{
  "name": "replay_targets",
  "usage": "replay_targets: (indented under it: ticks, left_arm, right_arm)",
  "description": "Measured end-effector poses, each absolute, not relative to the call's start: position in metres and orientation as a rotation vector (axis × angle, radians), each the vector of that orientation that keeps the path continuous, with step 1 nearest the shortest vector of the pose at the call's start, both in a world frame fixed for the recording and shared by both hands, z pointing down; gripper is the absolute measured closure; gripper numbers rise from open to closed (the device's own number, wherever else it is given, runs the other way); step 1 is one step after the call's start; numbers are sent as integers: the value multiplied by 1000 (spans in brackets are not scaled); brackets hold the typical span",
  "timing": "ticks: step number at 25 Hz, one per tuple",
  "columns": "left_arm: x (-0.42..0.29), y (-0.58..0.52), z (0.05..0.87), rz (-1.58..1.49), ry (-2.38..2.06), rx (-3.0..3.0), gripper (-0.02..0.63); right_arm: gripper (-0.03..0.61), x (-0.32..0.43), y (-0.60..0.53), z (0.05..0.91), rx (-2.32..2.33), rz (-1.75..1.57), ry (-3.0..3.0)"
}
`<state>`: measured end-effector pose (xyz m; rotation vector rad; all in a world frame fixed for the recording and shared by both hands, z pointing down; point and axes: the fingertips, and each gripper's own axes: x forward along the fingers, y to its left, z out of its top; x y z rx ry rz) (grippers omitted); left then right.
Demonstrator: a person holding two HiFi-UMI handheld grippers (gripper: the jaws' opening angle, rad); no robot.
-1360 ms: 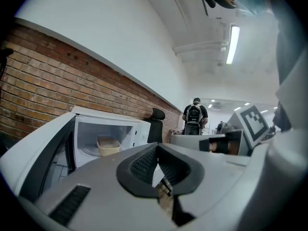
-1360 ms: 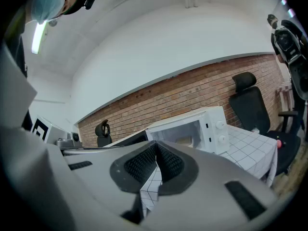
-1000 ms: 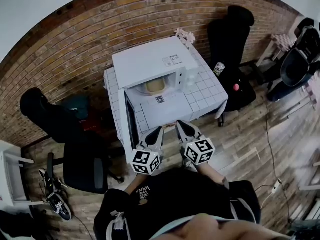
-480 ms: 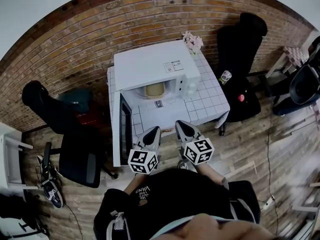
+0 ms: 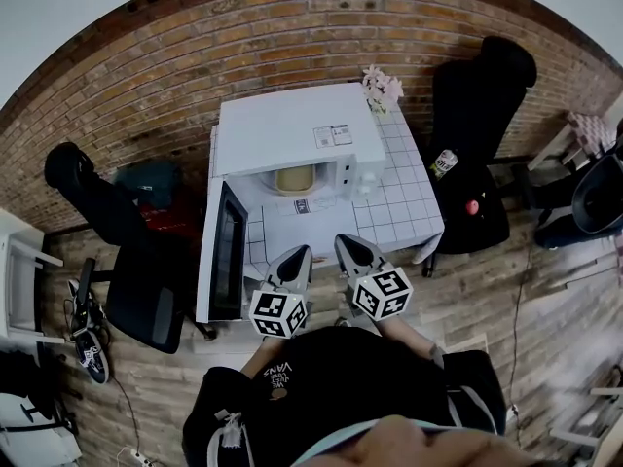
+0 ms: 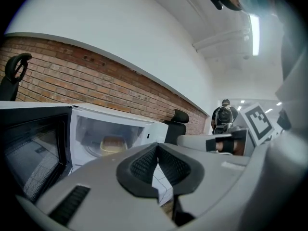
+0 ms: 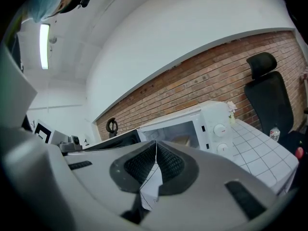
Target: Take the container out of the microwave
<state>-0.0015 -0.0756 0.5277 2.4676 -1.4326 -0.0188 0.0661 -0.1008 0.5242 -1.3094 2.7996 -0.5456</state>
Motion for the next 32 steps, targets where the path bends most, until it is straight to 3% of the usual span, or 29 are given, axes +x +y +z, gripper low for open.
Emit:
replay_targets:
  ticks: [11,32]
  left_arm:
    - [11,-93,534,-34,-1516,2396,604]
    - [-38,-187,527,-25,-1406,2474,603]
  right_arm:
    - [572,86,-122,530,-1252,-563,2831]
    - [573,40,-201,534,-1406,-586,2760]
